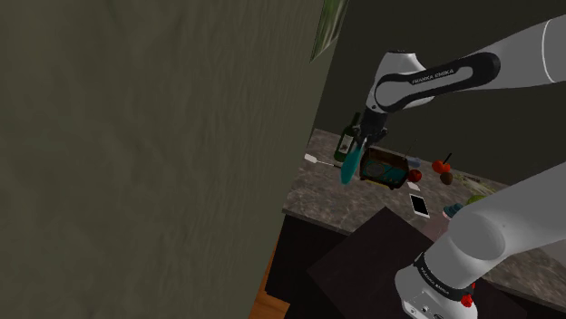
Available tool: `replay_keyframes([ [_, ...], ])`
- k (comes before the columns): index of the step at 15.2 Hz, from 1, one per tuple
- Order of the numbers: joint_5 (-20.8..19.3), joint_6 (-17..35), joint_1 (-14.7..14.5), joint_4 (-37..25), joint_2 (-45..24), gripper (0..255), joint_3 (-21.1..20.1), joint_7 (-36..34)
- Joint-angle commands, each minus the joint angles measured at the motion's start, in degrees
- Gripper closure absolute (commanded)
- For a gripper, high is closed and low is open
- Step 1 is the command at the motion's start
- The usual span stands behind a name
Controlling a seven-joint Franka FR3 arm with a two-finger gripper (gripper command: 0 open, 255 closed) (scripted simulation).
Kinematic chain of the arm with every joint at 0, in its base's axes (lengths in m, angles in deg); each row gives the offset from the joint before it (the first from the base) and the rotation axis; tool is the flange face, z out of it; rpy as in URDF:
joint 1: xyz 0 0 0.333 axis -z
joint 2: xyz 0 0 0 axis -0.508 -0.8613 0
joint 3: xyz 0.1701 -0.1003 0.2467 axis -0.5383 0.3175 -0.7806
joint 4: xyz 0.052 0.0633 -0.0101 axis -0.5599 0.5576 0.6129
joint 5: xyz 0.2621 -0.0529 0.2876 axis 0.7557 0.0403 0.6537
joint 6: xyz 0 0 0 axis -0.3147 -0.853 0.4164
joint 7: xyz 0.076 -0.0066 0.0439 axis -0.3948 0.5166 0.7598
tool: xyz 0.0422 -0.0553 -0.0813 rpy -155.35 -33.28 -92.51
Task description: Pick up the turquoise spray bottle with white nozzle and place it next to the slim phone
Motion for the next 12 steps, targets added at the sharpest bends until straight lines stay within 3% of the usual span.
replay_keyframes([
  [1, 0.1, -1.8, 0.0, -0.9, 0.9, 255, 0.0, 0.3],
  [12, 0.9, -10.9, -0.2, -6.8, 4.1, 255, -0.2, 1.4],
])
